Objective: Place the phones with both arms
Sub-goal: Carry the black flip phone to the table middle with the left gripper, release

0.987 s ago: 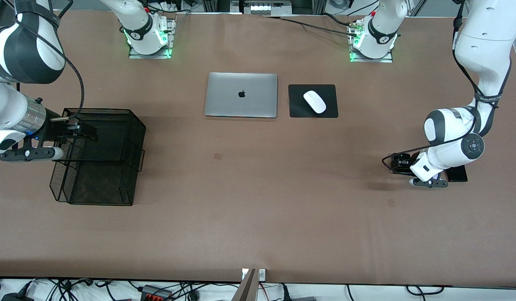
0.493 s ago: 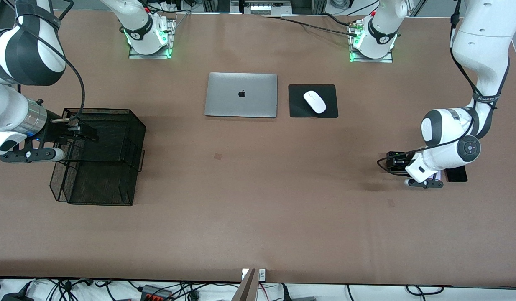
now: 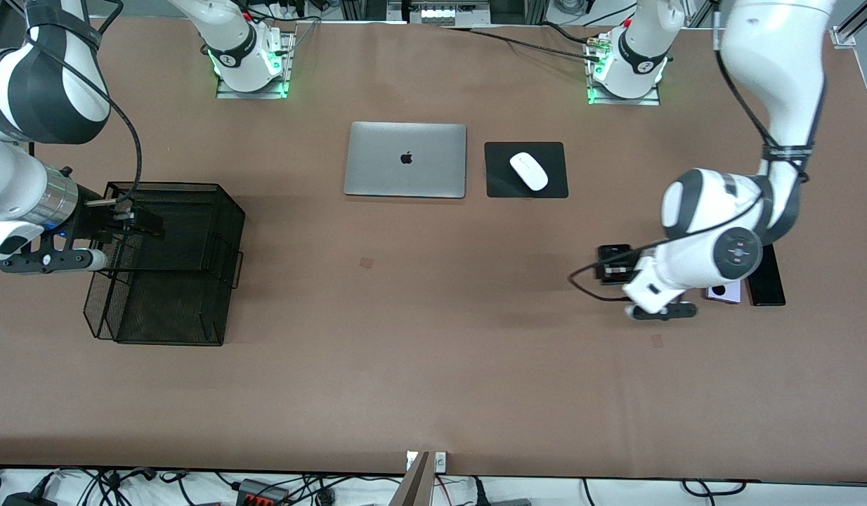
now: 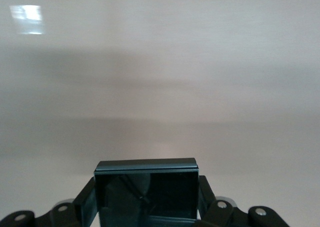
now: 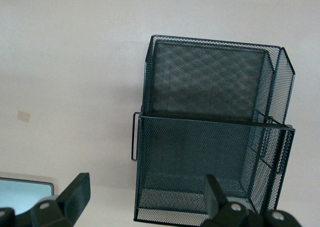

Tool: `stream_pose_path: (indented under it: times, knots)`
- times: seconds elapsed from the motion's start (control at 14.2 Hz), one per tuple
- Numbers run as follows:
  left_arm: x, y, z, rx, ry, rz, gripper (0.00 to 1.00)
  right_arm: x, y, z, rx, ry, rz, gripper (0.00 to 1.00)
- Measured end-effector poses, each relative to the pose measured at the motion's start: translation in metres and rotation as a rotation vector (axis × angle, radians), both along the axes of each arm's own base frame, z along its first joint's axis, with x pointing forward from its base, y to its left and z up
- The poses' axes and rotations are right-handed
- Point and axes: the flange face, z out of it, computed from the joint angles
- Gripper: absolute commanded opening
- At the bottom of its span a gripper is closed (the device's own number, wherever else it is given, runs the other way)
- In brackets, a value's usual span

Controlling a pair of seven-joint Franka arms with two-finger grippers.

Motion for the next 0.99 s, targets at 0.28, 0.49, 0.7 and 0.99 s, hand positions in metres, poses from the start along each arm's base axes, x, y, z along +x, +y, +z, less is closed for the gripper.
stream_pose_path:
  times: [0.28,0.49,0.7,0.99]
  knots:
    - [0.004,-0.111,-0.008,-0.055,0.013,0.131,0.45,0.0,0.0,0.0,0.0,0.0,-0.001,1.0]
    - [0.008,-0.195,-0.023,-0.079,-0.063,0.168,0.43,0.0,0.0,-0.001,0.0,0.001,-0.001,1.0]
    - [0.006,-0.253,-0.048,-0.12,-0.16,0.22,0.43,0.0,-0.001,-0.002,0.0,0.003,-0.001,1.0]
    - [-0.003,-0.312,-0.055,-0.168,-0.201,0.295,0.43,0.002,-0.001,-0.006,0.0,0.006,-0.001,1.0]
